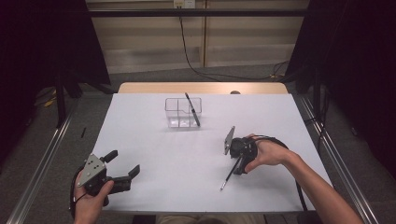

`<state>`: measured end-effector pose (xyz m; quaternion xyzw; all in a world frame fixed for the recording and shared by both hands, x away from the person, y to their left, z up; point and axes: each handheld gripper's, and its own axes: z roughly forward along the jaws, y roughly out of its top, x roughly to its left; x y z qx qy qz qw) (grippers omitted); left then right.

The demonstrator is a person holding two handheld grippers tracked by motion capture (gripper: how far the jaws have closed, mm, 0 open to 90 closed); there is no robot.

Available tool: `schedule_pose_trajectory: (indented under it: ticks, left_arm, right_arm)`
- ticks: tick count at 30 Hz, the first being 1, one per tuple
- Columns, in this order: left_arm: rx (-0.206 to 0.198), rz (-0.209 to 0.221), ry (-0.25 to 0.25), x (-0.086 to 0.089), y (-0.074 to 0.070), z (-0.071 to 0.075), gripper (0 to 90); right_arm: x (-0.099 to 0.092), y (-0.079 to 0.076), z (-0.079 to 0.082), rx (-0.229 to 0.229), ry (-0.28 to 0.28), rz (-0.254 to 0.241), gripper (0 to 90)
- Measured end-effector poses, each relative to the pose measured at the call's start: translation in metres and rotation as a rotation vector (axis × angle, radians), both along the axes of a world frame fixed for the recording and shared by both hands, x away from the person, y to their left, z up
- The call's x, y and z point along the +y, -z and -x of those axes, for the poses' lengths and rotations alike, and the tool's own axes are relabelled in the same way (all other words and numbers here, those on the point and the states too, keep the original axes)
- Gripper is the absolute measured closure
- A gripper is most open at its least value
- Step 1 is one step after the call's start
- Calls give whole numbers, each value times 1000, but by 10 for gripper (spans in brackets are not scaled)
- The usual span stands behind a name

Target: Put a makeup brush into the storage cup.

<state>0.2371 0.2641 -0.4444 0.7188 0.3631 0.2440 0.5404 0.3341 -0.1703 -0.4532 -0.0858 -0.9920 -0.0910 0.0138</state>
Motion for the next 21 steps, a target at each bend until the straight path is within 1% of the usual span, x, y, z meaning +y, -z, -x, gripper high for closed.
schedule_pose_trajectory:
  ticks: [3,5,7,8,9,14,15,16,17,20,21]
  left_arm:
    - [2,3,1,0,0,0,41]
    - [3,3,2,0,0,0,41]
    - [3,3,2,0,0,0,41]
    - [2,0,2,0,0,0,41]
    - [2,1,2,0,0,0,41]
    - [2,3,1,0,0,0,41]
    - [2,2,2,0,0,0,41]
    - [2,3,2,0,0,0,41]
    - [0,2,0,1,0,-1,41]
    - [-1,1,-1,1,0,-1,41]
    - [0,1,-2,1,0,-1,41]
  right_arm:
    - [0,-2,1,3,-2,3,418]
    - [0,-2,0,-1,-14,1,439]
    - [0,-2,1,-2,-12,0,463]
    - [1,-3,2,2,0,12,477]
    - [1,-2,2,-2,-16,8,494]
    - [2,-3,2,4,-24,12,555]
    - [2,-4,3,9,-13,14,568]
    - [2,-3,2,8,-20,10,581]
    - [2,-4,3,9,-15,17,598]
    - [3,-4,3,5,-27,20,686]
    - [4,-5,3,9,-30,28,706]
